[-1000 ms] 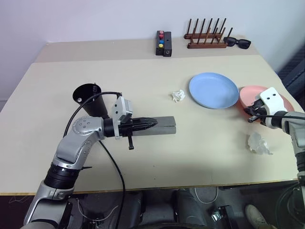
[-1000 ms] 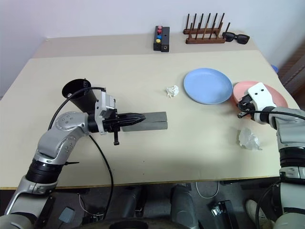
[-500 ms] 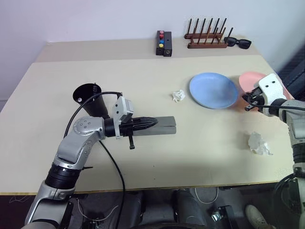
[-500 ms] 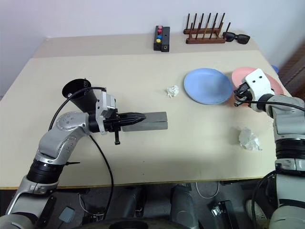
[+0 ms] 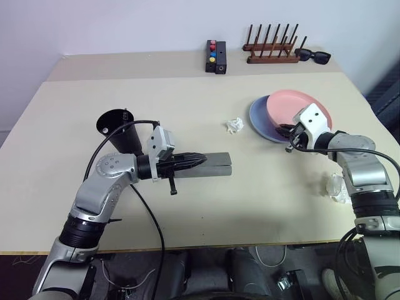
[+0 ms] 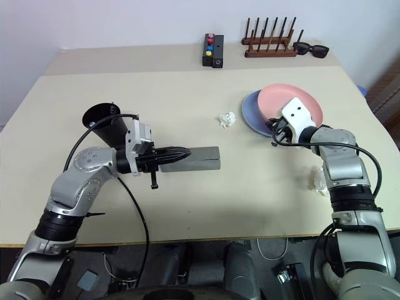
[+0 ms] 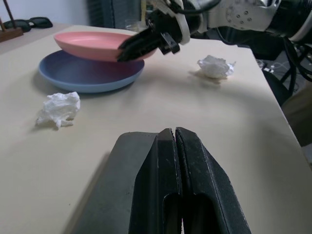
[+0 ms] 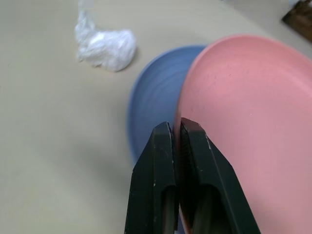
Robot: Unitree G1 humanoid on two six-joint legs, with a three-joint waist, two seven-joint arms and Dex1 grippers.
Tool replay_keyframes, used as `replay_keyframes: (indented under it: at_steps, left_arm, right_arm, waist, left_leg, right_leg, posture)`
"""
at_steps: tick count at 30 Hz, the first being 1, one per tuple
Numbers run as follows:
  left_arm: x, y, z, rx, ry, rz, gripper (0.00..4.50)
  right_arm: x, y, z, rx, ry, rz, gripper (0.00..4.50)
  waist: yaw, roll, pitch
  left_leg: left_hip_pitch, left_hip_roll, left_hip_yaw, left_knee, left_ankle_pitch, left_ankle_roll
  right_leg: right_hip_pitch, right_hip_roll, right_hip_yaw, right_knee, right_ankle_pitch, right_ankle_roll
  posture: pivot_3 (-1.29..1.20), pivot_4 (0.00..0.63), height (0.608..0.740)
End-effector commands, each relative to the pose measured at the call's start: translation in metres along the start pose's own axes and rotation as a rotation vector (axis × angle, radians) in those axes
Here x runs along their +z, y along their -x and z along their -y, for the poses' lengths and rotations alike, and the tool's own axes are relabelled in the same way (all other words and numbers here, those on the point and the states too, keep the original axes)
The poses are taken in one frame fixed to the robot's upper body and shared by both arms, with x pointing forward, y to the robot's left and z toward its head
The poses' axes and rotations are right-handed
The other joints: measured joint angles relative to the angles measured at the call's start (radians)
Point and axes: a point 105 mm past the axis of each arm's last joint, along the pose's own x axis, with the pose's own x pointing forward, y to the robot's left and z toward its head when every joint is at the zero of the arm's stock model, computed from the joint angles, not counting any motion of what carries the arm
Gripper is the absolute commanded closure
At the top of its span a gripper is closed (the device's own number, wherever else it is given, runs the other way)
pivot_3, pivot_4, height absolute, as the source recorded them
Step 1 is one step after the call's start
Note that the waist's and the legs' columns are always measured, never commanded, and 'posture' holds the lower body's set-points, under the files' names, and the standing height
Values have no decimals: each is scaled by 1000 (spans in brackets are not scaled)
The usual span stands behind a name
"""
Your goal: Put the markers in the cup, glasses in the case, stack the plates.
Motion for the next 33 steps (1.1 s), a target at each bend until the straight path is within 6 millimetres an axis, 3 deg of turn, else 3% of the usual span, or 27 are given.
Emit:
replay_keyframes:
  at_steps: [1,11,14,18,25,33]
  left_arm:
    - [11,4,1,17,-48,31,4500]
    - [10,10,1,57,-48,22,4500]
    - [11,10,1,61,-47,21,4500]
    - [11,10,0,61,-45,21,4500]
    - [10,10,0,55,-44,19,4500]
    - [9,10,1,47,-42,12,4500]
  right_arm:
    - [11,-7,0,16,40,38,4402]
    - [16,-21,-14,98,38,53,4402]
    - [17,-22,-15,109,31,54,3543]
    - [19,-23,-12,88,22,65,1672]
    - [24,-17,-9,82,3,91,1672]
    - [50,-5,-9,89,-71,240,1672]
  waist:
    - [-2,0,0]
    - [-9,0,0]
    - [-10,0,0]
    - [-13,0,0]
    - [-19,0,0]
    - [-18,0,0]
  left_leg:
    - [0,0,0,0,0,0]
    - [0,0,0,0,0,0]
    - [0,0,0,0,0,0]
    - [0,0,0,0,0,0]
    - [0,0,-1,-1,0,0]
    - [0,0,-1,-1,0,0]
  right_leg:
    - [0,0,0,0,0,0]
    - [0,0,0,0,0,0]
    - [0,0,0,0,0,0]
    - [0,0,0,0,0,0]
    - [0,0,0,0,0,0]
    - [0,0,0,0,0,0]
  posture:
    - [0,150,740]
    - [0,150,740]
    - [0,150,740]
    - [0,150,740]
    - [0,150,740]
    - [0,150,740]
